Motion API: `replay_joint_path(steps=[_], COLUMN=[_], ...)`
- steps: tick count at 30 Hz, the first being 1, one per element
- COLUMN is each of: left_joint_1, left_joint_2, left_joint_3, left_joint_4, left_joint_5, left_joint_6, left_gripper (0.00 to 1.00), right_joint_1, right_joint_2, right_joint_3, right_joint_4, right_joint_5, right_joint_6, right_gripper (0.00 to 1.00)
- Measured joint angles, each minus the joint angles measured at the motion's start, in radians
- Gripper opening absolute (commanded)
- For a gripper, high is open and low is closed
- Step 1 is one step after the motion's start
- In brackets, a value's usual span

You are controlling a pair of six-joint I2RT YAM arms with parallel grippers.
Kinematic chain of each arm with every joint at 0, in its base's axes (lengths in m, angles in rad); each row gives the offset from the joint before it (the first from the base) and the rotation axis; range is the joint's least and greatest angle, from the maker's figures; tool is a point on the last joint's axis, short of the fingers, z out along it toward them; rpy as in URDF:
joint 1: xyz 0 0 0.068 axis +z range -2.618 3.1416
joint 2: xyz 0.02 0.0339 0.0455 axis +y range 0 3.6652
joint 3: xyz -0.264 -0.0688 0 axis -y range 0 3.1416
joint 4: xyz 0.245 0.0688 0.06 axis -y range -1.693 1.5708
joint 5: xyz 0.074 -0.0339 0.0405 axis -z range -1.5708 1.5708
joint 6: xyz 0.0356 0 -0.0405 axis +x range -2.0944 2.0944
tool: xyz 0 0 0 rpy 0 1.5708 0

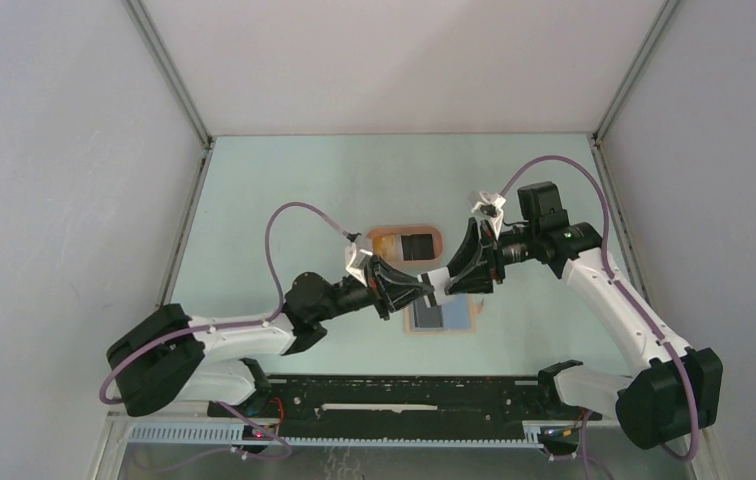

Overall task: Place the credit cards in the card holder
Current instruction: Pick up the credit card from the storage box.

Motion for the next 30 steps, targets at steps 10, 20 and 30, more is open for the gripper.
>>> replay_joint_path(steps=[10, 20, 30], left_joint_1=[-0.001, -0.108, -0.266], left_joint_2=[-0.323, -0.469, -0.379], left_joint_3=[0.000, 0.083, 0.045], left_joint_4=[-0.454, -0.768, -0.700], left_joint_5=[-0.111, -0.301, -0.461], left_joint_6=[0.426, 0.993, 1.590], left_gripper=[0.00, 0.00, 0.00], right_joint_1=[-0.042, -0.127, -0.132], right_joint_2=[-0.035, -0.101, 0.013], right_joint_3=[0.039, 0.048, 0.008], right_joint_4=[-0.154, -0.159, 0.051], right_joint_5=[0.047, 0.007, -0.013], right_joint_6=[-0.148, -0.097, 0.237], right_gripper=[0.78, 0.78, 0.78])
